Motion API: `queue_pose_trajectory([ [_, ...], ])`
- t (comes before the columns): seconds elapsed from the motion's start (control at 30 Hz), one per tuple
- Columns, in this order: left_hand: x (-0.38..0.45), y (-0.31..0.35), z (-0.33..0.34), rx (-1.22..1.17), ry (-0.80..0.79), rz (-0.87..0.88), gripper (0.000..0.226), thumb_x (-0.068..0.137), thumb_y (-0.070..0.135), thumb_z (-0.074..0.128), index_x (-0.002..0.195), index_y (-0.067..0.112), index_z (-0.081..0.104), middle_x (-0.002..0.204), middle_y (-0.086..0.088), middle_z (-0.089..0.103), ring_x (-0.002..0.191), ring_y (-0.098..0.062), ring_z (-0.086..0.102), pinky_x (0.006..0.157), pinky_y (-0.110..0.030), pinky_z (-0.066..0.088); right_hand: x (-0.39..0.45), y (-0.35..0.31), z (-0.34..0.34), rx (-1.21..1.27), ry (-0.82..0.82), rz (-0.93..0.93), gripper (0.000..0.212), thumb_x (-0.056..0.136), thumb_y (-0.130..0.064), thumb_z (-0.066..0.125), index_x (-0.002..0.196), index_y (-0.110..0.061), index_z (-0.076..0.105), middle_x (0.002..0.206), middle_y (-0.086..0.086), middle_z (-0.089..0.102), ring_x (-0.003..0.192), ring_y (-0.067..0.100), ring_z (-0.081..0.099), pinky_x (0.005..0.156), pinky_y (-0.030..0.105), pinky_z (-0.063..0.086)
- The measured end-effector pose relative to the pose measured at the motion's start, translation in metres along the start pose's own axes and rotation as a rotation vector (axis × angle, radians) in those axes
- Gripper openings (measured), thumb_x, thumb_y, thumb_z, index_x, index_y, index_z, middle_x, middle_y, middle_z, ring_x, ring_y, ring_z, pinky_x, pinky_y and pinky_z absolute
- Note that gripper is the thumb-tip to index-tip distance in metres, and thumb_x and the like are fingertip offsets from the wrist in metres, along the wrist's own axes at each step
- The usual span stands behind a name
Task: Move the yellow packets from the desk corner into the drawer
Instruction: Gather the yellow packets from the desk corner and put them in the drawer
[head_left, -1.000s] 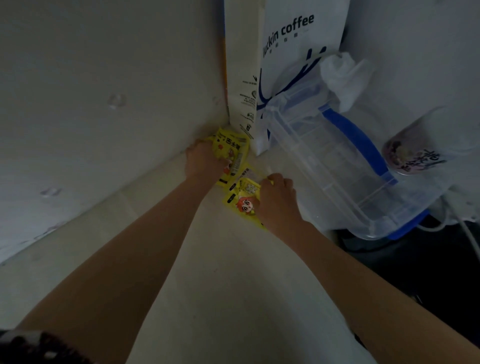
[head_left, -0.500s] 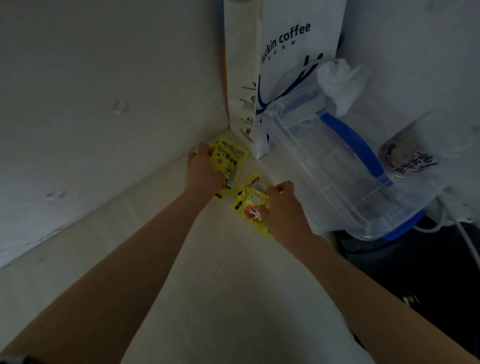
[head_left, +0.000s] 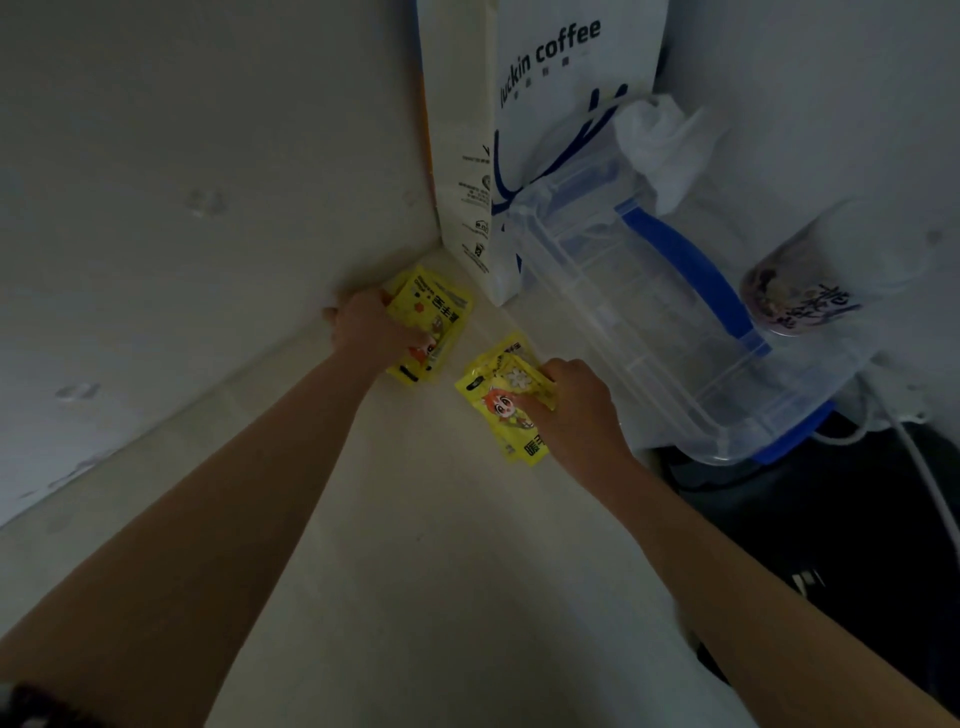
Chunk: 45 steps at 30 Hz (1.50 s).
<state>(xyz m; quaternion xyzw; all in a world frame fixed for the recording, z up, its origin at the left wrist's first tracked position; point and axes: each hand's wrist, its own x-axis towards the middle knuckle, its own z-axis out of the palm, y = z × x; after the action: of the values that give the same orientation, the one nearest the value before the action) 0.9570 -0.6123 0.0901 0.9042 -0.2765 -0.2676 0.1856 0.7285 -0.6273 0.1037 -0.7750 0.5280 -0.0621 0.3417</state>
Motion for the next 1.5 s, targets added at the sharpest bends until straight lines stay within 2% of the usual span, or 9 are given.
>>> queue_pose_trajectory([
  [0.3, -0.007, 0.002, 0.009, -0.042, 0.03, 0.069, 0.07, 0.062, 0.021, 0.087, 0.123, 0.009, 0.055, 0.127, -0.014, 0.048, 0.12, -0.033, 0.048, 0.098, -0.044, 0.045, -0.008, 0.001, 0.002, 0.045, 0.024, -0.01, 0.03, 0.088, -0.034, 0.064, 0.106, -0.01, 0.058, 0.093, -0.001, 0.041, 0.083, 0.015, 0.043, 0.072, 0.024, 0.03],
  [0.47, -0.043, -0.018, 0.008, -0.246, 0.001, 0.057, 0.061, 0.057, 0.014, 0.087, 0.112, 0.011, 0.06, 0.114, -0.009, 0.056, 0.1, -0.025, 0.059, 0.076, -0.03, 0.047, -0.026, 0.006, -0.001, 0.149, 0.059, 0.031, 0.029, 0.085, -0.035, 0.067, 0.096, -0.01, 0.059, 0.091, 0.008, 0.055, 0.08, 0.02, 0.05, 0.058, 0.021, 0.031],
  [0.57, -0.087, -0.04, 0.01, -0.408, -0.047, -0.007, 0.052, 0.056, 0.012, 0.087, 0.102, 0.015, 0.061, 0.091, 0.002, 0.062, 0.086, -0.023, 0.063, 0.07, -0.035, 0.054, -0.051, 0.013, -0.005, 0.223, 0.063, 0.044, 0.022, 0.085, -0.031, 0.069, 0.087, -0.013, 0.056, 0.085, 0.008, 0.061, 0.077, 0.023, 0.057, 0.063, 0.027, 0.04],
  [0.63, -0.12, -0.056, 0.012, -0.494, -0.072, -0.057, 0.045, 0.057, 0.008, 0.086, 0.093, 0.018, 0.06, 0.086, 0.004, 0.064, 0.08, -0.022, 0.065, 0.064, -0.034, 0.055, -0.073, 0.019, -0.008, 0.255, 0.081, 0.053, 0.023, 0.084, -0.03, 0.07, 0.083, -0.014, 0.053, 0.076, 0.001, 0.059, 0.07, 0.02, 0.056, 0.062, 0.029, 0.042],
  [0.77, -0.193, -0.088, 0.017, -0.674, -0.096, -0.162, 0.044, 0.064, 0.001, 0.083, 0.098, 0.012, 0.058, 0.091, -0.006, 0.067, 0.061, -0.014, 0.066, 0.051, -0.027, 0.053, -0.128, 0.035, -0.014, 0.23, 0.089, 0.086, 0.025, 0.086, -0.033, 0.068, 0.083, -0.014, 0.052, 0.065, -0.009, 0.05, 0.058, 0.006, 0.048, 0.048, 0.015, 0.034],
  [0.9, -0.266, -0.115, 0.022, -0.809, -0.092, -0.245, 0.045, 0.065, 0.001, 0.082, 0.102, 0.011, 0.058, 0.095, -0.01, 0.069, 0.075, -0.026, 0.069, 0.067, -0.04, 0.059, -0.184, 0.053, -0.013, 0.228, 0.088, 0.102, 0.023, 0.085, -0.03, 0.069, 0.083, -0.013, 0.053, 0.066, -0.01, 0.05, 0.062, 0.013, 0.052, 0.053, 0.02, 0.037],
  [1.0, -0.317, -0.128, 0.028, -0.876, -0.087, -0.273, 0.037, 0.068, 0.004, 0.081, 0.095, 0.016, 0.058, 0.096, -0.014, 0.07, 0.08, -0.032, 0.07, 0.066, -0.044, 0.059, -0.225, 0.061, -0.012, 0.283, 0.054, 0.118, 0.021, 0.086, -0.027, 0.068, 0.085, -0.011, 0.054, 0.071, -0.006, 0.054, 0.064, 0.012, 0.053, 0.052, 0.02, 0.038],
  [1.2, -0.4, -0.147, 0.039, -0.92, -0.113, -0.295, 0.038, 0.07, 0.006, 0.081, 0.101, 0.011, 0.059, 0.095, -0.016, 0.072, 0.08, -0.035, 0.072, 0.068, -0.055, 0.059, -0.301, 0.081, -0.011, 0.313, 0.018, 0.122, 0.022, 0.086, -0.028, 0.068, 0.089, -0.009, 0.057, 0.078, 0.003, 0.062, 0.071, 0.017, 0.059, 0.054, 0.02, 0.041],
  [1.5, -0.466, -0.16, 0.043, -0.789, -0.194, -0.177, 0.033, 0.073, 0.006, 0.078, 0.101, 0.013, 0.06, 0.093, -0.012, 0.072, 0.08, -0.032, 0.071, 0.066, -0.052, 0.06, -0.383, 0.105, -0.02, 0.313, 0.114, 0.203, 0.022, 0.086, -0.029, 0.068, 0.087, -0.01, 0.057, 0.074, -0.001, 0.06, 0.066, 0.014, 0.058, 0.051, 0.019, 0.039],
])
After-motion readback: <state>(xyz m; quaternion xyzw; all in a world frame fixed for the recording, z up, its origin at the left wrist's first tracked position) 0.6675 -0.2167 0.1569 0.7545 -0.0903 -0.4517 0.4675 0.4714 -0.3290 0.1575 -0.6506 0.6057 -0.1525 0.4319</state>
